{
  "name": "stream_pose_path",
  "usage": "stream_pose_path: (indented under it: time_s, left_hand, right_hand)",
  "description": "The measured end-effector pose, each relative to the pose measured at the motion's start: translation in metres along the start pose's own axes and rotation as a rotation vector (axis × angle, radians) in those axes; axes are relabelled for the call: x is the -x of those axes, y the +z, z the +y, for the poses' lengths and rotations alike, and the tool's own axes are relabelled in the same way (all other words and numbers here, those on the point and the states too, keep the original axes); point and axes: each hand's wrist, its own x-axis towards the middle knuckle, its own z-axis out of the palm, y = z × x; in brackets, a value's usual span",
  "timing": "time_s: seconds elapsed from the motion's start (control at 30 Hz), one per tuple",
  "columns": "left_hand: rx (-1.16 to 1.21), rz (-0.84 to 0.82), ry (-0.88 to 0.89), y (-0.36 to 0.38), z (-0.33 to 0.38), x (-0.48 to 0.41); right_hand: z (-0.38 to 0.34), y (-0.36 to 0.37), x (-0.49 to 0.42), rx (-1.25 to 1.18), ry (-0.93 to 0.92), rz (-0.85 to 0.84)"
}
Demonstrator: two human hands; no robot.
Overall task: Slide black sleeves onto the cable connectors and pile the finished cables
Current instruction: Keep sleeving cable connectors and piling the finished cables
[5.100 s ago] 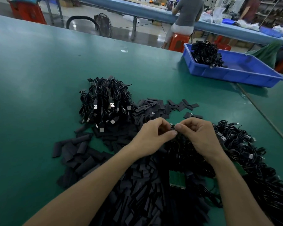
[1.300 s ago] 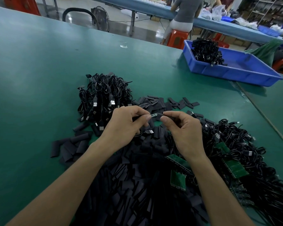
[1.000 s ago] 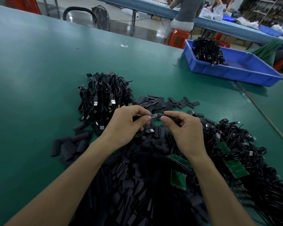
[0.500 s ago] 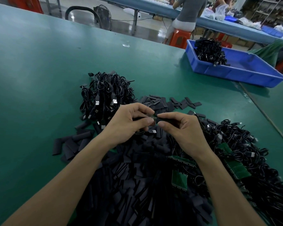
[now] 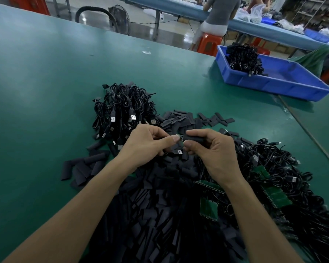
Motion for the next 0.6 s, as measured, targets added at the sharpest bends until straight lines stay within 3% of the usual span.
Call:
stream_pose_path:
  time_s: [0.6]
  left_hand:
    - [0.130, -0.092, -0.042, -0.0001, 0.0066, 0.0025]
  right_hand:
    - [-0.0004, 0.0017, 0.0019, -0.042, -0.026, -0.012]
